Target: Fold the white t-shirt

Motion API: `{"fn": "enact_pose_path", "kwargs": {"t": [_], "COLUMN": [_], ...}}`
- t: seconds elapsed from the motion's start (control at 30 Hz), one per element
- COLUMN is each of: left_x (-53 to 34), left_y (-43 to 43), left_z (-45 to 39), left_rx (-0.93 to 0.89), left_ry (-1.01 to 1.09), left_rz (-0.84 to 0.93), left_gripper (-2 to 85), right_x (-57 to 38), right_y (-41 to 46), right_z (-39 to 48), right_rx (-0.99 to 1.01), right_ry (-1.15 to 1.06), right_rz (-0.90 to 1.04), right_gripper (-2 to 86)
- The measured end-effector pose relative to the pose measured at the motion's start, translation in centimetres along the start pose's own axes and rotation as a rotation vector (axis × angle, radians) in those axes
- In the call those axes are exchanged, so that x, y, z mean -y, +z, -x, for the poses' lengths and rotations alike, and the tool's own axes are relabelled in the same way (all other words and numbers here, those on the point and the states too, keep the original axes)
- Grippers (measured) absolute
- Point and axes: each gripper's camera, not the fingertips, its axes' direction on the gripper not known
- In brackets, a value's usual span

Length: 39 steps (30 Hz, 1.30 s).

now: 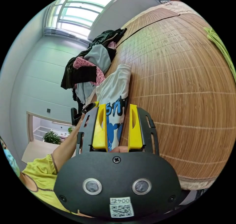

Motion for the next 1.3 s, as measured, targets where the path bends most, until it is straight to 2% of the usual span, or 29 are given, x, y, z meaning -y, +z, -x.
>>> {"fn": "enact_pose_path", "kwargs": {"t": [0.27, 0.37, 0.53, 0.67, 1.07, 1.2, 1.3], "left_x": [0.6, 0.8, 0.9, 1.1, -2.2, -3.1, -5.3], "left_y": [0.7, 1.0, 1.6, 2.7, 17.0, 13.9, 8.7], "left_z": [3.1, 3.7, 4.2, 3.1, -9.7, -12.3, -12.2], "left_rx": [-0.118, -0.138, -0.161, -0.157, -0.197, -0.287, -0.208], "left_ry": [-0.037, -0.044, -0.057, -0.042, 0.175, 0.253, 0.395], "left_rz": [-0.014, -0.011, 0.005, 0.052, 0.337, 0.259, 0.189], "left_gripper": [0.2, 0.2, 0.2, 0.2, 0.1, 0.1, 0.1], "right_x": [8.5, 10.1, 10.8, 10.3, 2.2, -3.0, -9.6], "right_y": [1.2, 1.9, 2.8, 1.6, -9.7, -11.2, -10.2], "right_z": [-1.8, -1.7, -0.7, -0.5, -4.1, 1.1, 6.9], "right_rx": [0.049, 0.037, 0.002, 0.008, -0.086, -0.162, -0.244], "right_ry": [0.054, 0.052, 0.036, 0.028, 0.115, -0.040, -0.190], "right_rz": [0.084, 0.111, 0.137, 0.100, -0.120, -0.143, -0.190], "right_gripper": [15.0, 12.5, 3.1, 1.8, 3.5, 7.7, 8.1]}}
